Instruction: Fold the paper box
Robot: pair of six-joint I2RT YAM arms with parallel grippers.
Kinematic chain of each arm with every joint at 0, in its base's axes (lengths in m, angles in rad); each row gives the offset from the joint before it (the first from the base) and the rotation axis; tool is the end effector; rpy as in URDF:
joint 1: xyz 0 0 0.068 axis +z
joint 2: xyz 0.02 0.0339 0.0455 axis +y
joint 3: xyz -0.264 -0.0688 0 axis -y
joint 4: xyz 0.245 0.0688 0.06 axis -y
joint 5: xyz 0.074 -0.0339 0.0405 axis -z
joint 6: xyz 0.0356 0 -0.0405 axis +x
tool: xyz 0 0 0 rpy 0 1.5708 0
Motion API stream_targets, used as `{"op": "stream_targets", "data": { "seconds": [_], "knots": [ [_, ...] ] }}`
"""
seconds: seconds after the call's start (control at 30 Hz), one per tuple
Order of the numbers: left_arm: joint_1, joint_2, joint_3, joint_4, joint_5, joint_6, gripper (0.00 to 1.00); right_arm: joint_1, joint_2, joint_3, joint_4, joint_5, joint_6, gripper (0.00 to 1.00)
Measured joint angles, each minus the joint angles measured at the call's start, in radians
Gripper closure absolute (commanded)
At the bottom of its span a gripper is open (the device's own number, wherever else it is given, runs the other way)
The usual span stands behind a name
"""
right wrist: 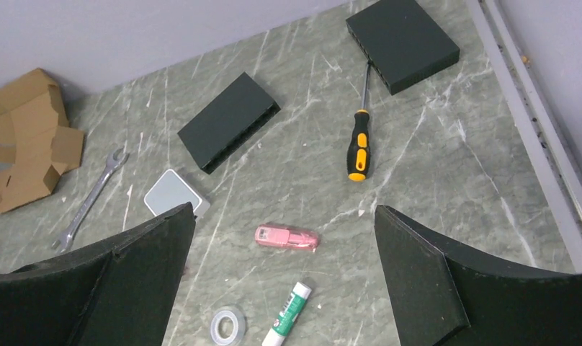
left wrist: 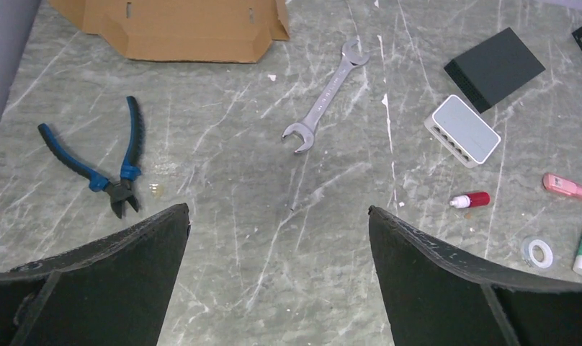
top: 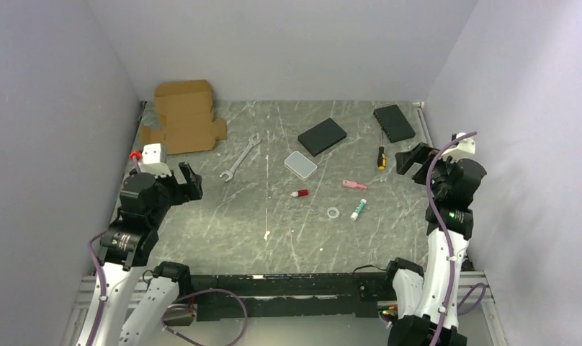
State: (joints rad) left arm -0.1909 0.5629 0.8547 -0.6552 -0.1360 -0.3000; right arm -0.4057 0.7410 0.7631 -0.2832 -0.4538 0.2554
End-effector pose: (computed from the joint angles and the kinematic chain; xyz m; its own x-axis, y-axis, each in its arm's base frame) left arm 0.1151 -0.0173 0.3435 -0.3522 -0.2301 -0.9072 -0.0424 0.9722 -0.2302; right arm 0.1635 -0.0532 0.3297 -0.2382 0.3494 -0.9062 0.0266 0.9350 0.3536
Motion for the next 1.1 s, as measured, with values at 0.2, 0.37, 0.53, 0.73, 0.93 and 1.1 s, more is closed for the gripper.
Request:
{"op": "stream_targets", "data": {
  "seconds": [0.2, 0.37, 0.53, 0.73, 0.93, 1.1],
  "knots": [
    [0.001, 0.034, 0.0, -0.008, 0.037, -0.001, 0.01, -0.006, -0.003, -0.013, 0.017, -0.033, 0.002, 0.0],
    [0.001, 0.072, 0.001, -0.018, 0.074, -0.001, 0.01, -0.005, -0.013, -0.051, 0.042, -0.156, -0.069, 0.0],
    [0.002, 0.118, 0.006, -0.019, 0.104, -0.004, 0.01, 0.017, -0.036, -0.08, 0.022, -0.344, -0.26, 0.0],
    [0.012, 0.269, 0.053, 0.009, 0.233, -0.05, 0.01, 0.056, -0.034, -0.08, -0.091, -0.499, -0.5, 0.0],
    [0.047, 0.576, 0.193, 0.098, 0.381, -0.119, 0.01, 0.098, 0.002, -0.08, -0.153, -0.47, -0.593, 0.0],
    [0.1, 0.795, 0.337, 0.111, 0.428, -0.15, 0.01, 0.133, 0.003, -0.08, -0.172, -0.445, -0.622, 0.0]
  ]
}}
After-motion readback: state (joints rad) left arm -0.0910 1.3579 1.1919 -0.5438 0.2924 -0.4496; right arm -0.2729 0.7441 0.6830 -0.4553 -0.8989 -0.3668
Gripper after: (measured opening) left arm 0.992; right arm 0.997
